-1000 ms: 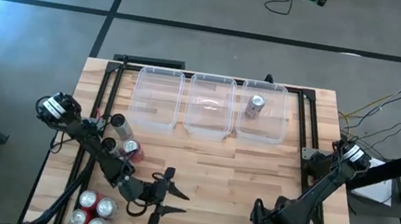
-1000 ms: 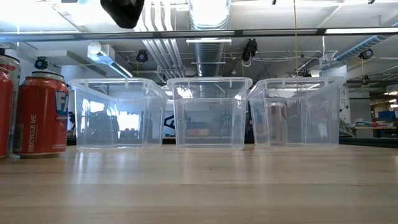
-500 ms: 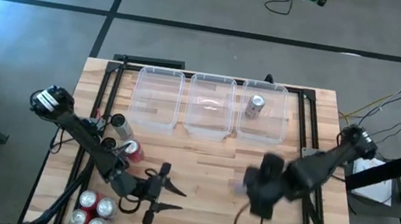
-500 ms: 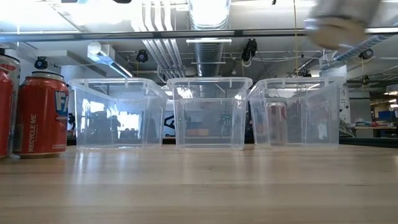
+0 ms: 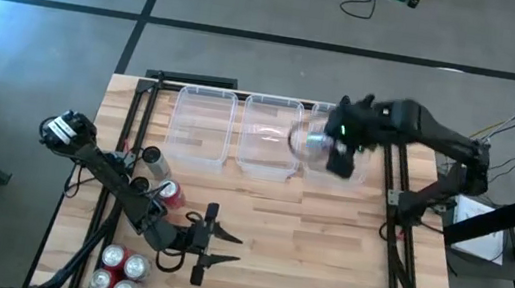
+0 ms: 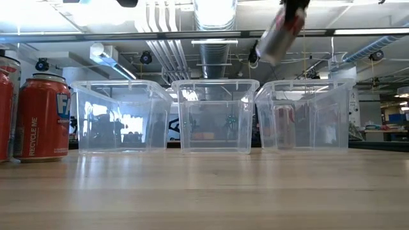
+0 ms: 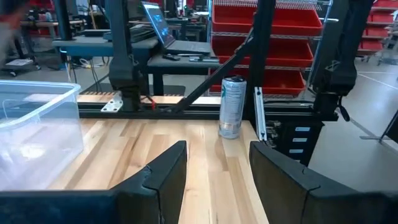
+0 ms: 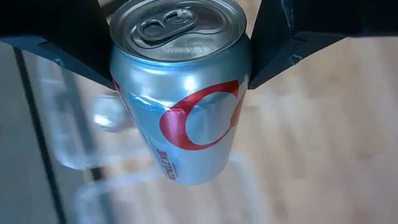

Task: Sort soda cans
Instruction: Put the red-silver soda can into the right transparent bin, then adjust the red-silver soda can in the right transparent bin

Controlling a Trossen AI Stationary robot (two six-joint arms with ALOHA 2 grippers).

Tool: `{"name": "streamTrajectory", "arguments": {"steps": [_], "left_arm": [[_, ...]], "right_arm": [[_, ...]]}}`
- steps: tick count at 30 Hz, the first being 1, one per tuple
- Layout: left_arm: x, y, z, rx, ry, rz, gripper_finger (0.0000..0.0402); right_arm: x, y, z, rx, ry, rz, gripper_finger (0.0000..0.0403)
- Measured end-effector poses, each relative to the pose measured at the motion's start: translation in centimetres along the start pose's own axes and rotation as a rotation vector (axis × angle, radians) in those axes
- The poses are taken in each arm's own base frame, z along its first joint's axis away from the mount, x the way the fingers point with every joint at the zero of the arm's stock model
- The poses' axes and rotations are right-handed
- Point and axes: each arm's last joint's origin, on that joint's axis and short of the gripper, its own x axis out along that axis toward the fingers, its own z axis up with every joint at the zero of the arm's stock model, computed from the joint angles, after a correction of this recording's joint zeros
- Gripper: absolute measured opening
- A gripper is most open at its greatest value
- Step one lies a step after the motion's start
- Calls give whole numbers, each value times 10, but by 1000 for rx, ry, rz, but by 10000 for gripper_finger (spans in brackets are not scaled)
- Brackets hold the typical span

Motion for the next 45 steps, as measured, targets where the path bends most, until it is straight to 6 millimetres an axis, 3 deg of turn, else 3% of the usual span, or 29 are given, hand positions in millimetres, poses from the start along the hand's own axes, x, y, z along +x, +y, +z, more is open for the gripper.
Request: {"name": "streamTrajectory", "arguments": {"steps": [4, 9, 20, 29, 36, 45], "left_arm": [[0, 0, 0, 1, 2, 0, 160], [0, 0, 0, 14, 7, 0, 160], [-7, 4, 4, 12, 56, 3, 160], [-14, 5, 5, -36, 115, 8, 160], [-16, 3, 3, -58, 129, 3, 160], [-21, 1, 6, -53, 136, -10, 160]], "right_arm": [[31, -37, -1, 38, 131, 31, 299], [68, -58, -7, 16, 268, 86, 299], [143, -71, -14, -145, 548, 74, 300], [182, -84, -10, -209, 665, -1, 310], [195, -94, -7, -206, 655, -44, 329], [186, -98, -8, -192, 627, -67, 362]]}}
